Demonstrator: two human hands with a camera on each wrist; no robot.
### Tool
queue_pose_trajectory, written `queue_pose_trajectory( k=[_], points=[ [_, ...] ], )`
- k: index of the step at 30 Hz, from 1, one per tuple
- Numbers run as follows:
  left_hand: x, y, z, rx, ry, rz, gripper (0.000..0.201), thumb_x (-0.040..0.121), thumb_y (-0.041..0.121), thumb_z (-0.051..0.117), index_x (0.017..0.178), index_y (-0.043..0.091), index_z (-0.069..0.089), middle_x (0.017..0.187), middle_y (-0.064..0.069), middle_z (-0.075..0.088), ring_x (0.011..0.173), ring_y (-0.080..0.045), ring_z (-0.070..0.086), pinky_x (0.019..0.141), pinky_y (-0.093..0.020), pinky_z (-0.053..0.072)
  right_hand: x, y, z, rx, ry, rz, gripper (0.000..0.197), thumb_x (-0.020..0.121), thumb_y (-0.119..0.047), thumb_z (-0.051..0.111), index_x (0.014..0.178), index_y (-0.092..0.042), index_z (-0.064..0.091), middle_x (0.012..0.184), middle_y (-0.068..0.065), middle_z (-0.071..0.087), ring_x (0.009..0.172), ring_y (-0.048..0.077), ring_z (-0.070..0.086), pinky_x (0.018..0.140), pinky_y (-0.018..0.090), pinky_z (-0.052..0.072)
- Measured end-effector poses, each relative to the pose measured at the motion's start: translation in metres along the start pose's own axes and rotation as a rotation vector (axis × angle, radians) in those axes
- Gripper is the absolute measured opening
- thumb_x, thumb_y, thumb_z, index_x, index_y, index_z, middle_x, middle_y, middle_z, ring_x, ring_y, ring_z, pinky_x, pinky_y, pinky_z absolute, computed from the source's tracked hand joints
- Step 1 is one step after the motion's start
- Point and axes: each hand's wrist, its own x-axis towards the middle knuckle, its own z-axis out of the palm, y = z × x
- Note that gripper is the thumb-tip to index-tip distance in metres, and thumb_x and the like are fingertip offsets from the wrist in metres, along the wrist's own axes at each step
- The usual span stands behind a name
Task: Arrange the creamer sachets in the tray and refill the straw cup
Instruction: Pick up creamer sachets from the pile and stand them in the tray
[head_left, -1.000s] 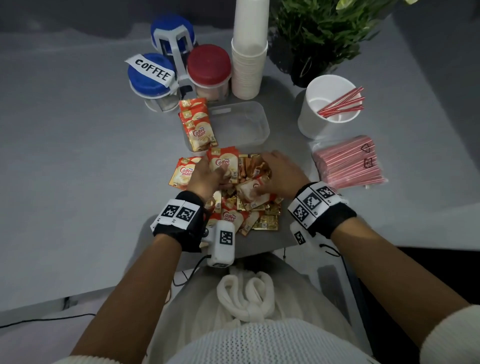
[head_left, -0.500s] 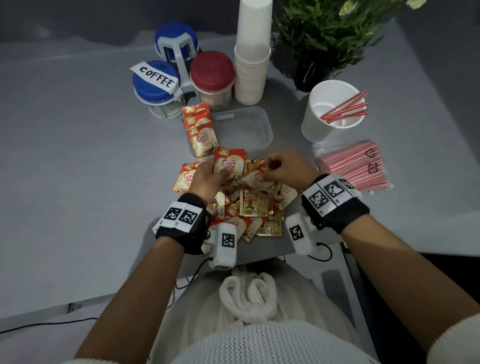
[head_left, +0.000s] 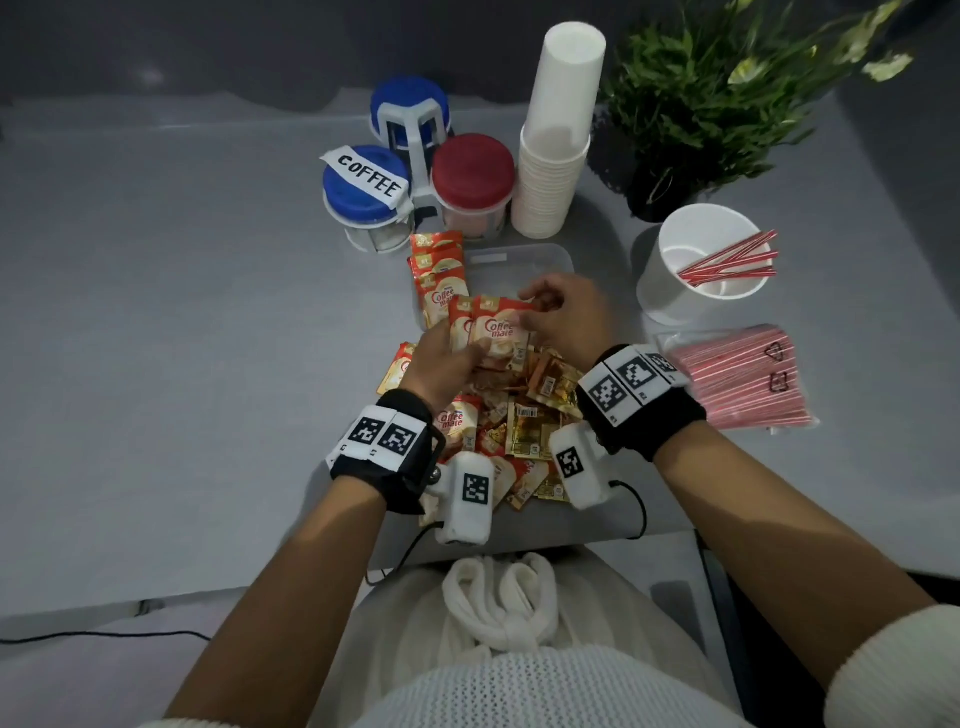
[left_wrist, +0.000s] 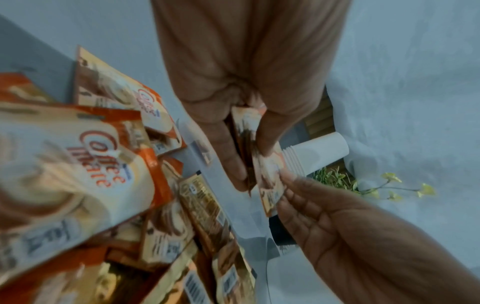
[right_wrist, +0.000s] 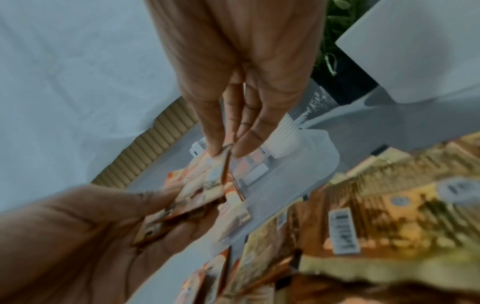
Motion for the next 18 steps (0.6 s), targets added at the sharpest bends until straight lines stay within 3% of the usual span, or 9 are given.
queue_pose_trajectory(
  k=[2, 5, 7, 10, 12, 15, 18],
  points=[
    [0.001, 0.003, -0.005, -0.045, 0.036, 0.005, 0.014, 0.092, 0.009, 0.052, 0.106, 0.009, 0.054, 0.11, -0.018, 0.064, 0.098, -0.032, 0.063, 0.092, -0.047, 0.05, 0.0, 0.003, 0.0, 0.1, 0.005, 0.091, 0.026, 0.079, -0.01, 0.07, 0.101, 0.0, 0.062, 0.071, -0.002, 0.054, 0.057, 0.01, 0.055, 0.057, 0.027, 0.05],
    [0.004, 0.008, -0.007, -0.089, 0.025, 0.02, 0.016, 0.095, 0.007, 0.046, 0.11, 0.008, 0.051, 0.109, -0.017, 0.062, 0.098, -0.031, 0.062, 0.089, -0.043, 0.051, -0.001, 0.002, 0.003, 0.131, -0.107, 0.14, 0.022, 0.088, -0.009, 0.059, 0.107, 0.002, 0.061, 0.067, 0.0, 0.055, 0.043, 0.007, 0.053, 0.044, 0.016, 0.047],
    [0.005, 0.009, -0.005, -0.083, 0.01, 0.023, 0.016, 0.096, 0.006, 0.043, 0.11, 0.01, 0.049, 0.108, -0.014, 0.06, 0.099, -0.028, 0.059, 0.087, -0.041, 0.051, -0.001, -0.002, 0.01, 0.154, -0.143, 0.149, 0.022, 0.092, -0.007, 0.053, 0.107, 0.006, 0.061, 0.065, 0.003, 0.055, 0.05, 0.013, 0.053, 0.049, 0.02, 0.05],
    [0.007, 0.01, -0.002, -0.057, -0.042, 0.008, 0.023, 0.096, 0.009, 0.043, 0.119, 0.006, 0.045, 0.111, -0.013, 0.058, 0.103, -0.027, 0.058, 0.085, -0.034, 0.051, 0.003, -0.007, 0.019, 0.142, -0.135, 0.146, 0.018, 0.093, -0.006, 0.05, 0.103, 0.0, 0.063, 0.064, 0.004, 0.057, 0.054, 0.016, 0.055, 0.061, 0.031, 0.054],
    [0.009, 0.011, -0.002, -0.028, -0.045, 0.008, 0.033, 0.095, 0.012, 0.045, 0.128, 0.005, 0.041, 0.118, -0.017, 0.058, 0.108, -0.031, 0.058, 0.089, -0.038, 0.052, 0.005, -0.011, 0.022, 0.138, -0.14, 0.136, 0.014, 0.093, -0.004, 0.048, 0.098, -0.005, 0.061, 0.064, 0.004, 0.056, 0.055, 0.017, 0.056, 0.064, 0.033, 0.054],
    [0.014, 0.012, -0.004, -0.003, -0.005, 0.026, 0.035, 0.094, 0.012, 0.047, 0.128, 0.007, 0.041, 0.119, -0.017, 0.06, 0.108, -0.031, 0.06, 0.095, -0.047, 0.049, 0.008, -0.015, 0.024, 0.222, -0.155, 0.139, 0.011, 0.091, 0.001, 0.05, 0.098, -0.005, 0.056, 0.069, 0.003, 0.055, 0.056, 0.015, 0.056, 0.055, 0.023, 0.054],
    [0.017, 0.016, -0.008, 0.053, 0.016, 0.045, 0.039, 0.094, 0.013, 0.049, 0.131, 0.011, 0.039, 0.121, -0.014, 0.059, 0.109, -0.028, 0.059, 0.096, -0.046, 0.048, 0.011, -0.018, 0.024, 0.213, -0.173, 0.096, 0.018, 0.088, 0.001, 0.055, 0.106, -0.003, 0.055, 0.077, 0.0, 0.056, 0.057, 0.012, 0.056, 0.048, 0.016, 0.051]
  ],
)
